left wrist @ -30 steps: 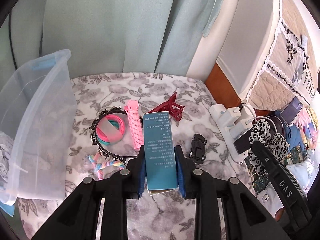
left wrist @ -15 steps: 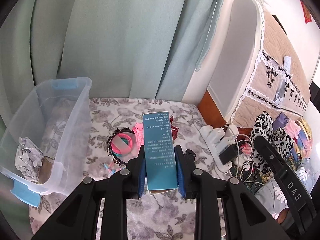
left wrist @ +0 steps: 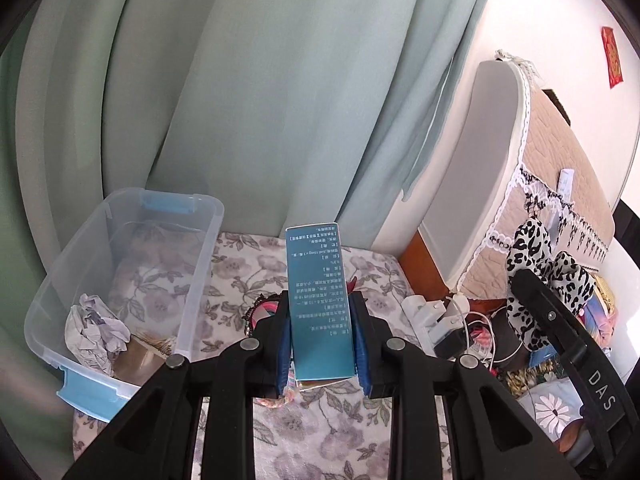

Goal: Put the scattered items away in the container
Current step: 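Lift and carry the medicine box and scrunchie over the clear box with both tools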

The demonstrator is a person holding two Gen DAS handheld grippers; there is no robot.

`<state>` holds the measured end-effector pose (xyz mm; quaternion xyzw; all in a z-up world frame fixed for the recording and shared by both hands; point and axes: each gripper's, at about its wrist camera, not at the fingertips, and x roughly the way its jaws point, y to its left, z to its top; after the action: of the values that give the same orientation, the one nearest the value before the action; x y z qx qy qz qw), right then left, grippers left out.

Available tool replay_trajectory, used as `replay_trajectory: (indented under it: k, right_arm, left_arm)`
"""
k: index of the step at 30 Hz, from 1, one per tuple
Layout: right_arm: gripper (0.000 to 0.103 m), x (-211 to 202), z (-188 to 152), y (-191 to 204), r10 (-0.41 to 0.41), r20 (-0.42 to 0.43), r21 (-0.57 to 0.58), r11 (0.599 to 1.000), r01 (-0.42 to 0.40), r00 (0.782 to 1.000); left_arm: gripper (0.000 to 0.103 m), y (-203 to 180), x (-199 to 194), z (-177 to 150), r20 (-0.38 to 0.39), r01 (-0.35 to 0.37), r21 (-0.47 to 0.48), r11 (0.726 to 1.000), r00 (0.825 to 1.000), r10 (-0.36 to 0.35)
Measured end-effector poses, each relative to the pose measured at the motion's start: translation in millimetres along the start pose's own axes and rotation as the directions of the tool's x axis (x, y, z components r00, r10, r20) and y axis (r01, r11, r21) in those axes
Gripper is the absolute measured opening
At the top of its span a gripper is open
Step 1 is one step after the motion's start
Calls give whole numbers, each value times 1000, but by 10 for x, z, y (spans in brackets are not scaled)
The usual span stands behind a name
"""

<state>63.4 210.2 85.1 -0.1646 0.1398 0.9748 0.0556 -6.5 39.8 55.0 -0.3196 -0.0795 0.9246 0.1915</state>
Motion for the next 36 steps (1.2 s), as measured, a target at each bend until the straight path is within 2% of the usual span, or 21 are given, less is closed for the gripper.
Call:
replay_trajectory:
  k: [7,16,27,36]
  right_arm:
    - [17,41,45,345,50,5,-57,997,-49,999]
    - [17,210,-14,796,111,-35,-133,984,-115,993]
    - [17,496,-168,1188,146,-110,-195,967,-165,983]
    - [17,741,-321,1482,180,-173,-224,950,-217,968]
  left_arm:
    - [27,305,-168,68,45,-20,-54,998,999,23]
    - [27,833,-285,69,72,-58,-154,986,995,70]
    - [27,1394,-307,17,68,-105,-257,961,990,126]
    - [28,1717,-278,-19,49,-142,-302,943,985,164]
